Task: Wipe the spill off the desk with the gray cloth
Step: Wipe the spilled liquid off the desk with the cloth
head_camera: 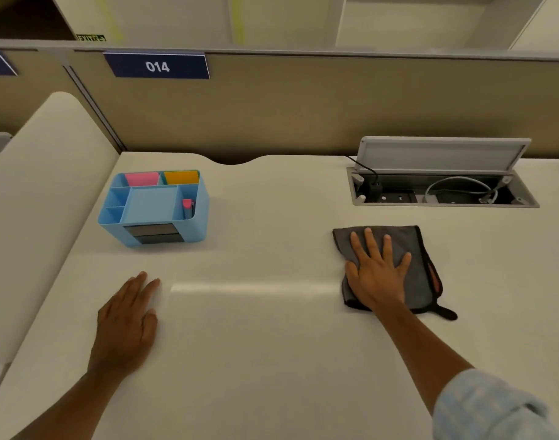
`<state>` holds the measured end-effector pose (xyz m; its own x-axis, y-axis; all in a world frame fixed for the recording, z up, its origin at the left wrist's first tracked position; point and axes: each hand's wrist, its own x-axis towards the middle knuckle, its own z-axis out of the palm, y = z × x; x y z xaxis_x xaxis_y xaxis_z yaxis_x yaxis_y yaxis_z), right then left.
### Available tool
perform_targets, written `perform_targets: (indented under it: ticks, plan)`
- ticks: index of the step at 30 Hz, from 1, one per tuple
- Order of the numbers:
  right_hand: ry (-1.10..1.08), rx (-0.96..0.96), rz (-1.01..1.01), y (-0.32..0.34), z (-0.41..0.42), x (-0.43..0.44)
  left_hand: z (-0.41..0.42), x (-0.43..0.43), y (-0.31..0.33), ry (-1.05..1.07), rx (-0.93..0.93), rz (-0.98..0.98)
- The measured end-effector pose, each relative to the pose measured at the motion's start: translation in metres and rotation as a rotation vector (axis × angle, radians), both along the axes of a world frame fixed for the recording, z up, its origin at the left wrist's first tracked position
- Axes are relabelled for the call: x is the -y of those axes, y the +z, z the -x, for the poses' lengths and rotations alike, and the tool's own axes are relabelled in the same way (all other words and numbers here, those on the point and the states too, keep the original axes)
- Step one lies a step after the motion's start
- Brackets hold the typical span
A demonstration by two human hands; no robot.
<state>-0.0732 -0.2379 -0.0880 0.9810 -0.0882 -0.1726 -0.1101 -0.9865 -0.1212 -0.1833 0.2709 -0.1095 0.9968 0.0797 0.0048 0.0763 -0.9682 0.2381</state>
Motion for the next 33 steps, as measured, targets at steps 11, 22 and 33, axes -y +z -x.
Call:
perform_targets:
  ticks: [11,22,33]
  plan:
    - [0.362,0.059,0.007,-0.009,0.050,-0.053,0.001,0.004,0.004,0.004,-0.003,0.014]
    - [0.132,0.032,0.011,-0.003,-0.010,-0.047,0.001,0.009,0.009,0.009,0.003,0.007]
    - [0.199,0.038,-0.034,0.004,-0.033,-0.179,0.003,0.004,0.007,0.011,0.010,0.030]
